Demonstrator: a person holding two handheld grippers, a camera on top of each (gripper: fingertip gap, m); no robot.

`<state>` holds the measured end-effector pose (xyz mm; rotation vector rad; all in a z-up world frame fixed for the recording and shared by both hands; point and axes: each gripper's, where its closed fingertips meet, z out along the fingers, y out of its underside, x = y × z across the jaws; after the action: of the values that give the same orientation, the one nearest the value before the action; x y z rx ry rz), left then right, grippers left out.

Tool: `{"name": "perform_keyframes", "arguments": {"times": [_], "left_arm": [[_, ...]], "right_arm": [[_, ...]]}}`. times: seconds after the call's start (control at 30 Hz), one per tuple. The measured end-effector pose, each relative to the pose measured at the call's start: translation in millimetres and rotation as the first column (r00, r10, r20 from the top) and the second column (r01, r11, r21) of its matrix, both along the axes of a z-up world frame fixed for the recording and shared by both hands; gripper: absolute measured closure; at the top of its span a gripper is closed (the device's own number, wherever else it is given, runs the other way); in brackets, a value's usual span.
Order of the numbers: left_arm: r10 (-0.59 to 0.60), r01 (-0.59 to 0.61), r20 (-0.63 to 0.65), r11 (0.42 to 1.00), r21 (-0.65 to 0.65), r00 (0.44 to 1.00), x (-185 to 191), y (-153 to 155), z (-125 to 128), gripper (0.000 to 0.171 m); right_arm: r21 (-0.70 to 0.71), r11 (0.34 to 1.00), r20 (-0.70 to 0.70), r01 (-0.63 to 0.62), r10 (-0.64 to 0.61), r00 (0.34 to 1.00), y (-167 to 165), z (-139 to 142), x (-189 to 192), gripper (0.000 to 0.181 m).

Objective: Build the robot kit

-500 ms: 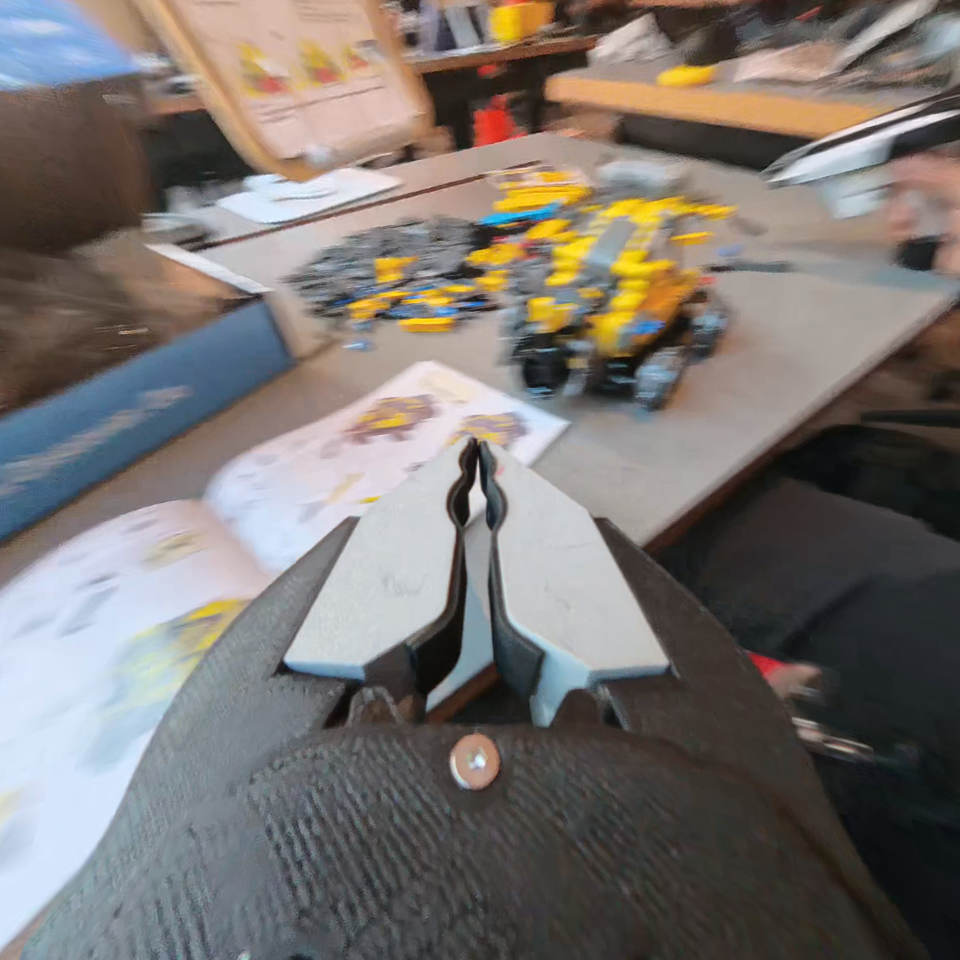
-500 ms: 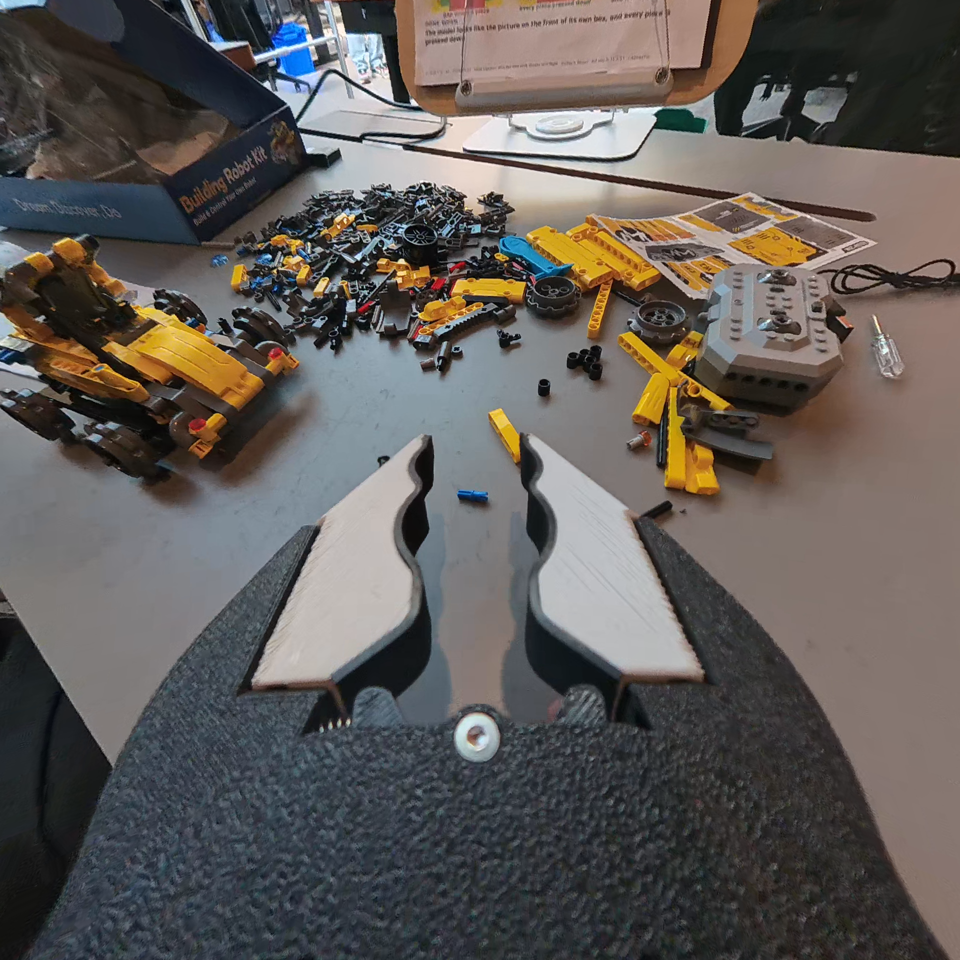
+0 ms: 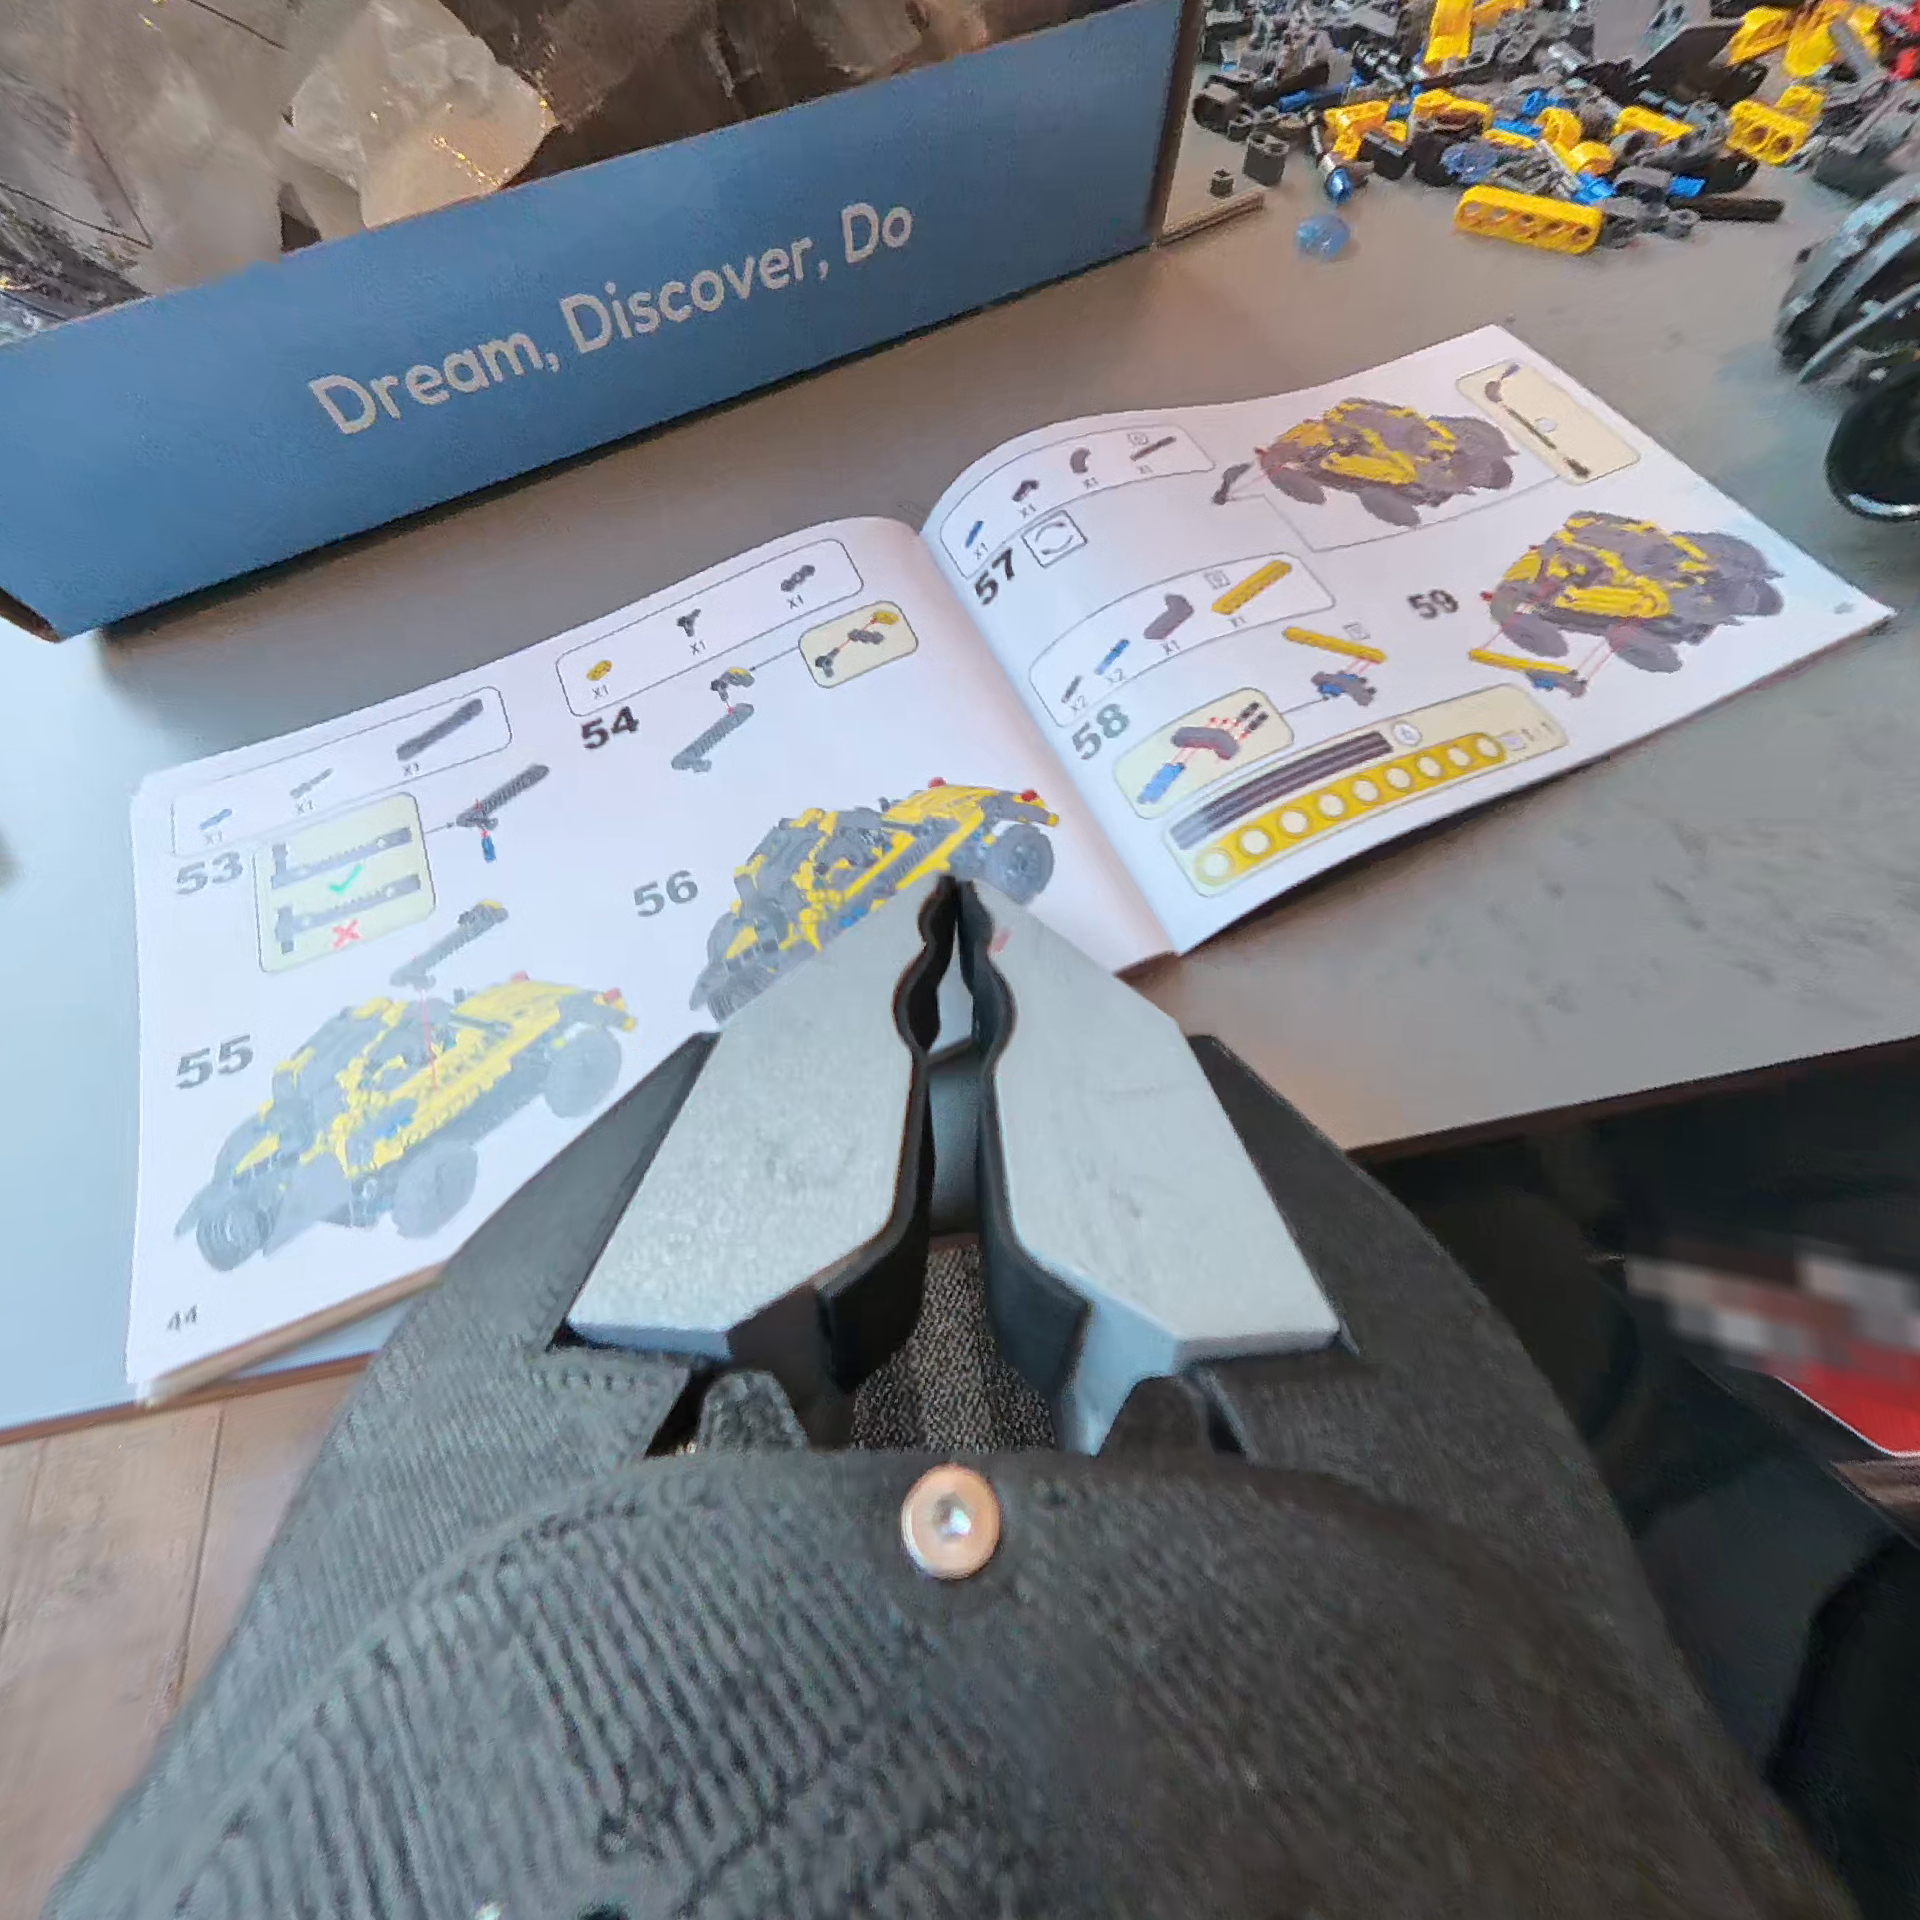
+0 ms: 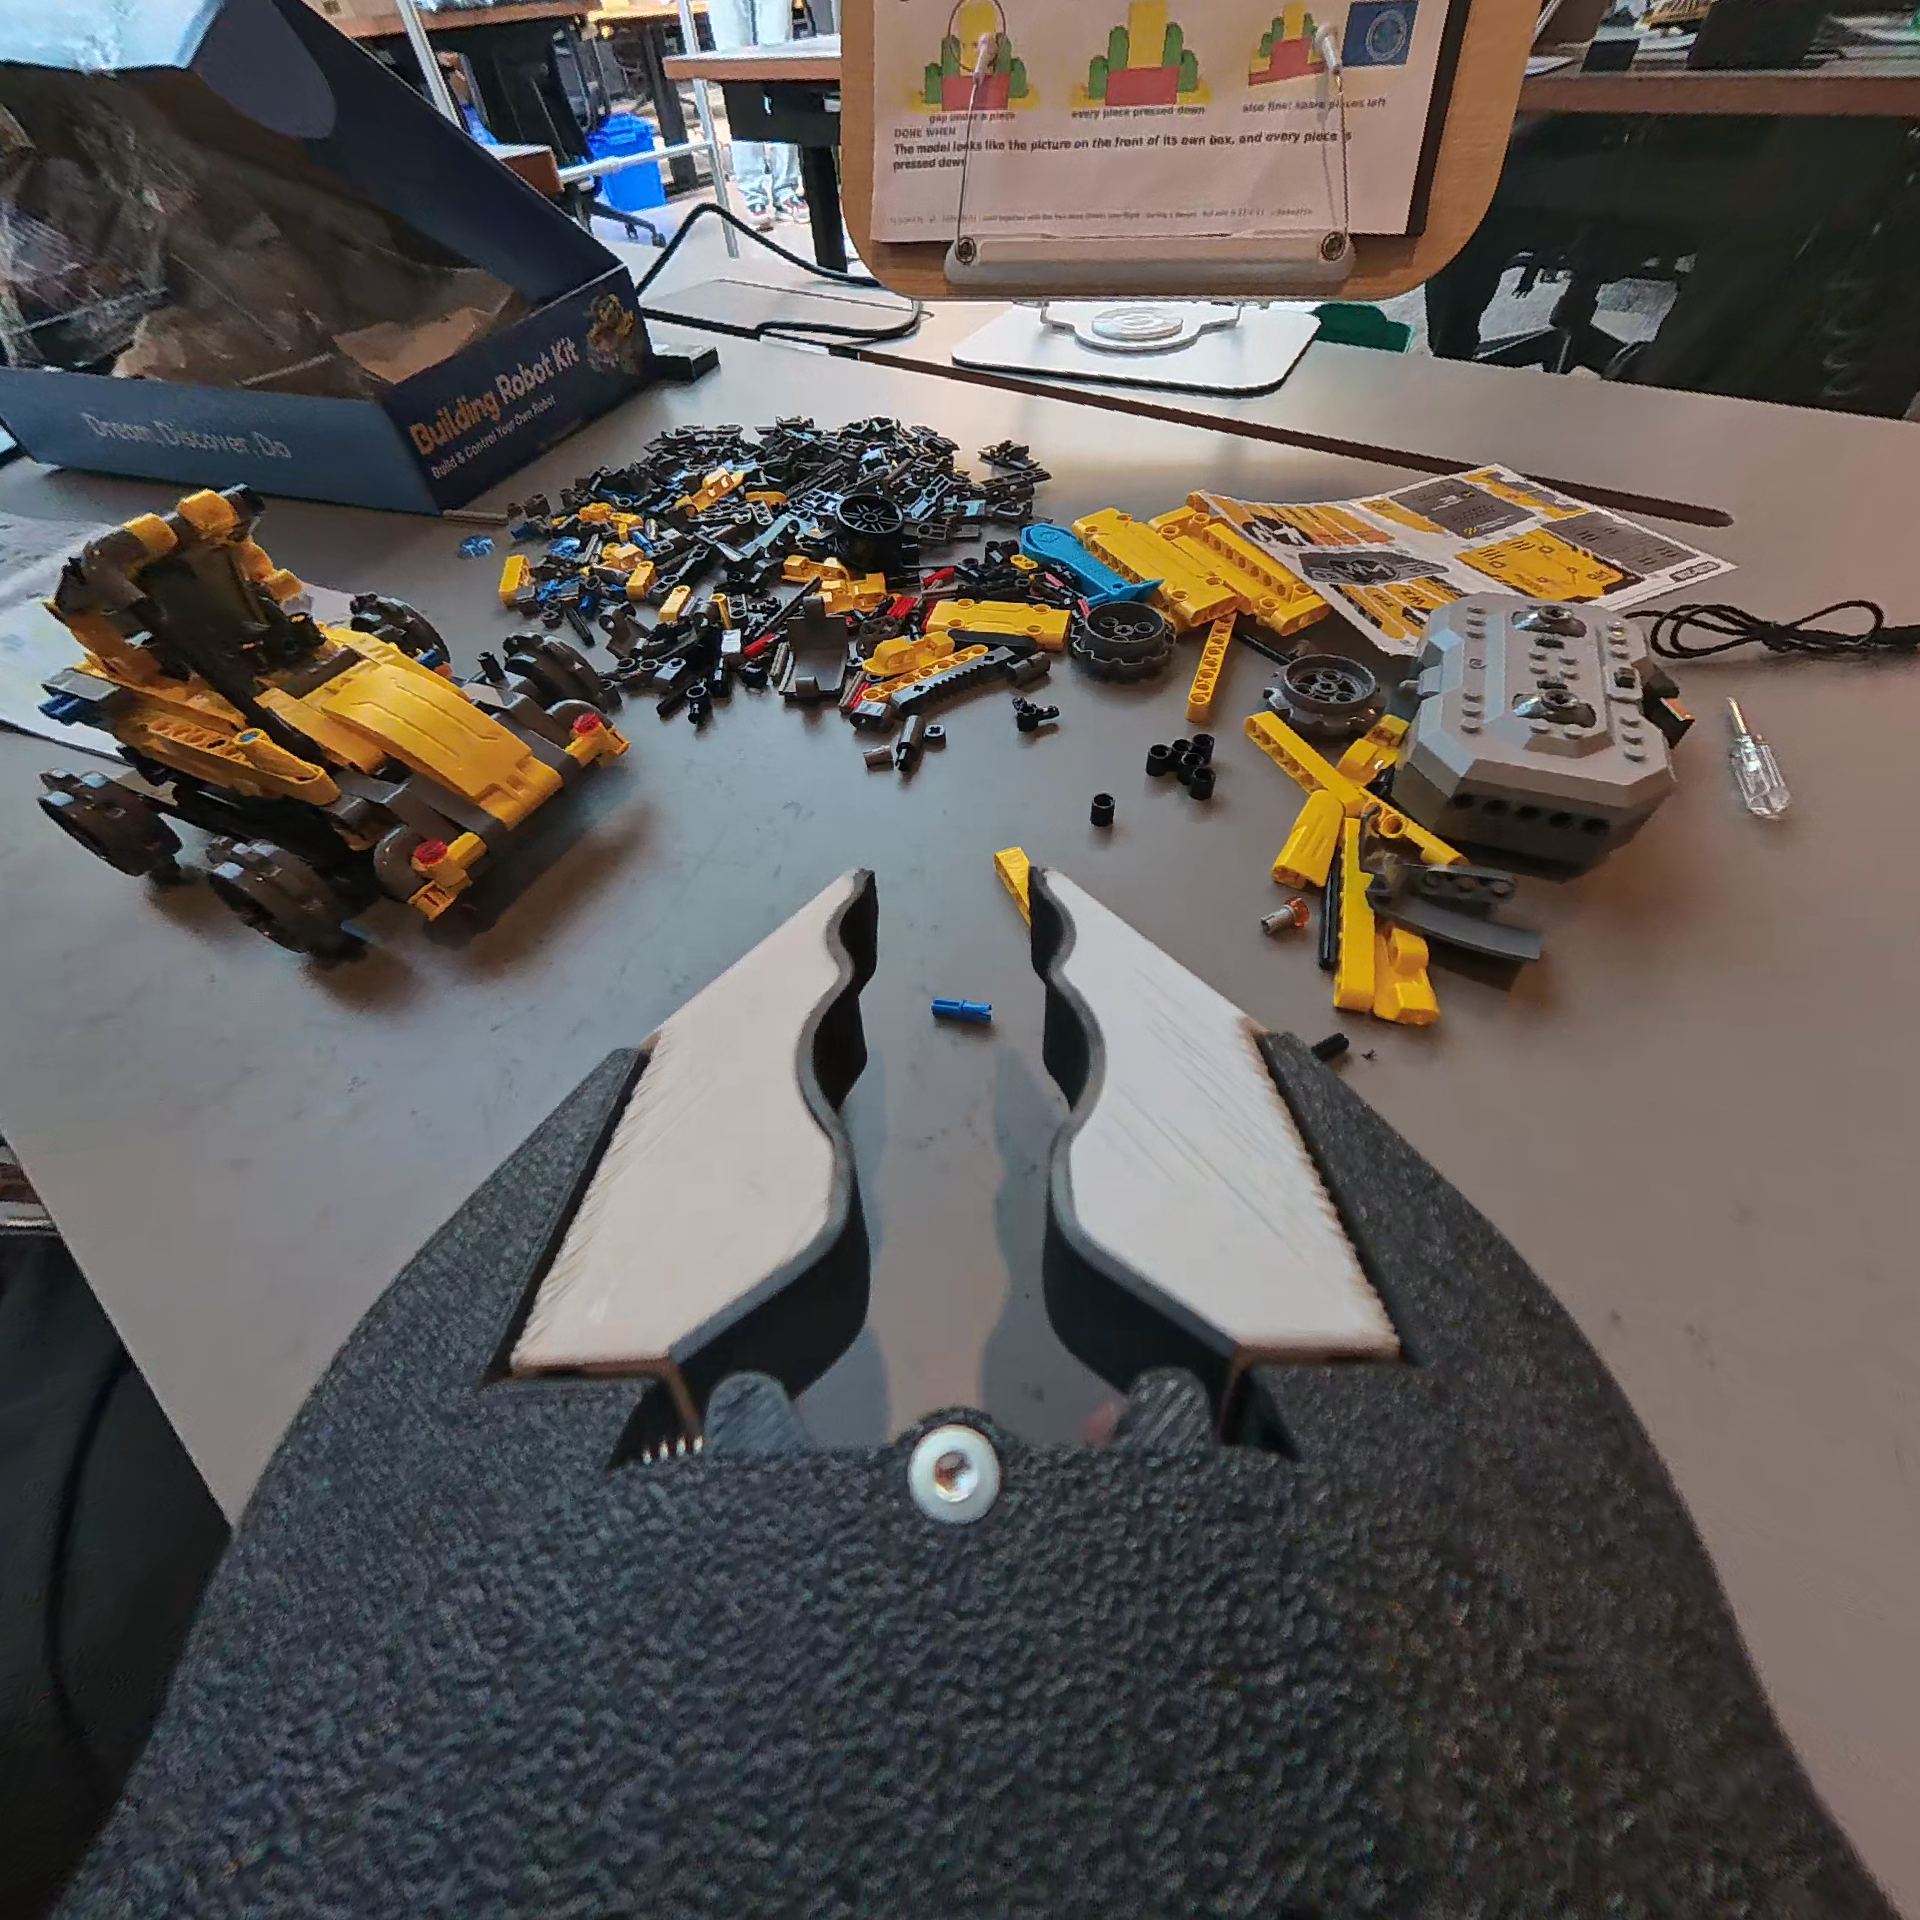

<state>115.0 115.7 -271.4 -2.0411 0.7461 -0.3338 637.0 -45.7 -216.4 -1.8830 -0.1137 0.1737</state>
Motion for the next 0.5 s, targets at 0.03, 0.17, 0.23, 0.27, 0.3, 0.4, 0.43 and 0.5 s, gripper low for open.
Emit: {"name": "perform_keyframes", "arguments": {"times": [0.03, 0.17, 0.23, 0.27, 0.3, 0.4, 0.43, 0.5], "left_arm": [[0.002, -0.002, -0.002, 1.0, 0.008, 1.0, 0.7, -3.4, -0.8, 0.171], [-0.038, 0.038, 0.042, 0.999, 0.011, 0.998, 13.8, -18.9, -4.0, 0.171], [-0.108, 0.108, 0.029, 0.994, -0.003, 0.994, 20.8, -25.2, -2.3, 0.171], [-0.145, 0.145, 0.013, 0.989, -0.001, 0.989, 21.6, -26.9, 0.3, 0.171], [-0.178, 0.178, 0.002, 0.984, 0.002, 0.984, 21.0, -27.8, 4.2, 0.153], [-0.289, 0.29, -0.017, 0.956, 0.047, 0.957, 10.8, -26.1, 25.5, 0.115], [-0.331, 0.332, -0.016, 0.941, 0.067, 0.943, 6.2, -24.0, 33.8, 0.11], [-0.452, 0.453, -0.033, 0.889, 0.071, 0.892, 0.1, -22.3, 41.6, 0.101]], "right_arm": [[-0.002, 1.0, 0.002, 0.004, -0.004, 1.0, 0.3, -0.3, 0.4, 0.152], [-0.012, 1.0, 0.014, 0.02, -0.02, 1.0, 1.4, -2.1, 2.3, 0.152], [-0.019, 0.999, 0.019, 0.032, -0.032, 0.999, 2.3, -3.4, 3.8, 0.152], [-0.02, 0.999, 0.021, 0.038, -0.038, 0.999, 2.7, -3.6, 4.5, 0.153], [-0.02, 0.999, 0.023, 0.044, -0.044, 0.999, 3.0, -3.6, 5.3, 0.153], [-0.009, 0.998, 0.014, 0.054, -0.054, 0.998, 2.5, -1.9, 7.3, 0.153], [-0.004, 0.998, 0.008, 0.057, -0.057, 0.998, 2.1, -0.8, 8.1, 0.153], [0.001, 0.998, -0.007, 0.058, -0.058, 0.998, 1.9, 0.2, 9.3, 0.153]]}}
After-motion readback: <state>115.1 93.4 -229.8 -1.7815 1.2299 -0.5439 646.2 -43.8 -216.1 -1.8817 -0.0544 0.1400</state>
